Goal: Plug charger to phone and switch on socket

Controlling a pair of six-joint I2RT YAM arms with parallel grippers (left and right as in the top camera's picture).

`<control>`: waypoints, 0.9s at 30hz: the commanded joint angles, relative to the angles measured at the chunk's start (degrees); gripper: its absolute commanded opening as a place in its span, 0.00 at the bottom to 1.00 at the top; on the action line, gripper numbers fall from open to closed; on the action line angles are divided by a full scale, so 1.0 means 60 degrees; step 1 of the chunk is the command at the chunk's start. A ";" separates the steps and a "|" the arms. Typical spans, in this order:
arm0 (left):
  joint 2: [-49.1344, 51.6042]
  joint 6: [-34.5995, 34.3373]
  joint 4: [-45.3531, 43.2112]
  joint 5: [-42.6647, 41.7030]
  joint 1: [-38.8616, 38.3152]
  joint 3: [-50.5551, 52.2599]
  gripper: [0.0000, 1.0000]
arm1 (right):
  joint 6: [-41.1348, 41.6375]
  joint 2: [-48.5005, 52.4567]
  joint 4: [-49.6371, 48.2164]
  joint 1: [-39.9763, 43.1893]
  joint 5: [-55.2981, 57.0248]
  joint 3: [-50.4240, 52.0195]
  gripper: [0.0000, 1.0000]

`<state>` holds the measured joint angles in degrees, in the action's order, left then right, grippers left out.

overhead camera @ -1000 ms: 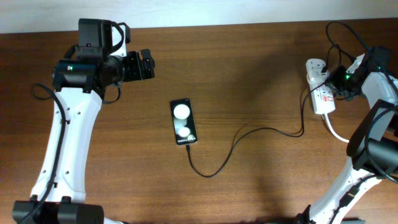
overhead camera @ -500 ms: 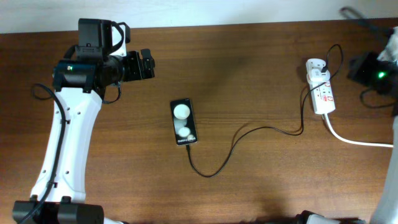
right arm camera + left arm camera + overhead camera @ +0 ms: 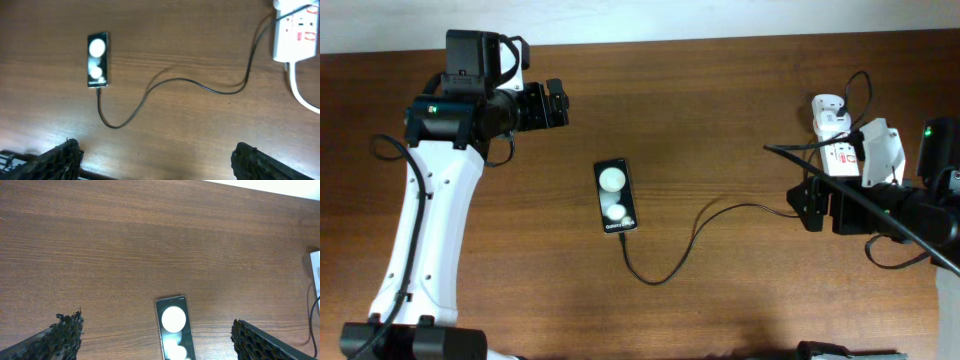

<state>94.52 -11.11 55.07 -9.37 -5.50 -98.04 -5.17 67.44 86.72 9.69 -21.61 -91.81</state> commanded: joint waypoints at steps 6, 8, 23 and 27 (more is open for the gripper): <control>0.0047 0.0087 -0.0007 0.0069 0.0007 0.0058 0.99 | -0.0102 -0.1104 -0.2645 -0.0124 0.0616 0.1614 0.99; 0.0047 0.0087 -0.0007 0.0069 0.0007 0.0058 0.99 | -0.0102 -0.2630 -0.5133 -0.0127 0.0721 0.3748 0.99; 0.0047 0.0087 -0.0007 0.0069 0.0007 0.0058 0.99 | -0.0066 -1.0655 -1.4684 -0.2058 0.2685 1.4484 0.99; 0.0047 0.0087 -0.0007 0.0069 0.0004 0.0058 0.99 | -0.0069 -1.1209 -1.4732 -0.2058 0.2692 1.5249 0.99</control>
<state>94.52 -11.11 55.07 -9.15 -5.50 -98.02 -5.82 0.91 -2.04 -2.26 -6.00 -1.06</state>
